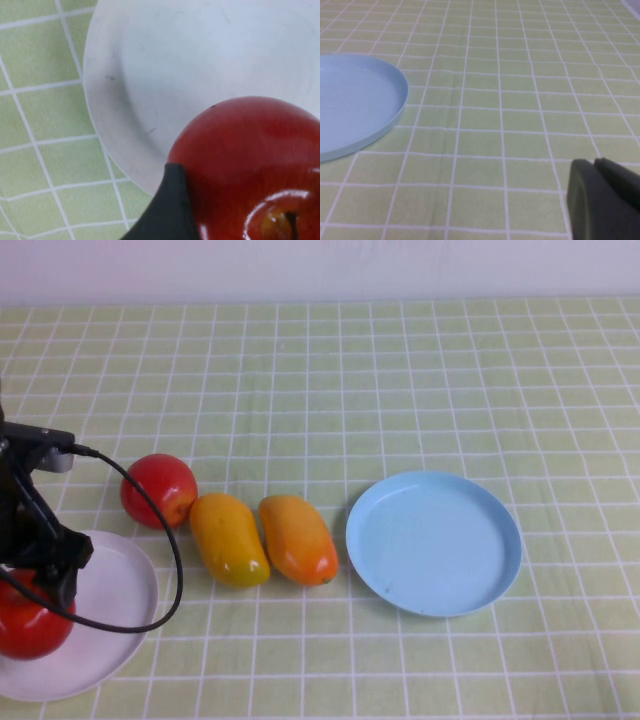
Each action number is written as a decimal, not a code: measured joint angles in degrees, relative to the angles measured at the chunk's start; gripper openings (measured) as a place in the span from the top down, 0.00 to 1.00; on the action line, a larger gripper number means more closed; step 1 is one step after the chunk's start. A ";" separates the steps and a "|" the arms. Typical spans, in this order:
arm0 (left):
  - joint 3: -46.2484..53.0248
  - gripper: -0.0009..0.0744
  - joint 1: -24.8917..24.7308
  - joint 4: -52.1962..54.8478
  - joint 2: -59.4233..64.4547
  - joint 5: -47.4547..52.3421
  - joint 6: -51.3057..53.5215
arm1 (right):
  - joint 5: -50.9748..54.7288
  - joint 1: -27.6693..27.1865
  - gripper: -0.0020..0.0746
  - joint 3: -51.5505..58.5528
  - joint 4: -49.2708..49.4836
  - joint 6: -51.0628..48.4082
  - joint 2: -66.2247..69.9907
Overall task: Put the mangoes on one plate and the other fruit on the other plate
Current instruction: Put one type of fruit in the left plate
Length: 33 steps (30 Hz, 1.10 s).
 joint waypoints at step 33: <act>0.00 0.10 -11.79 -6.72 -7.08 -11.09 -3.63 | 0.00 0.00 0.99 0.00 0.09 0.00 0.00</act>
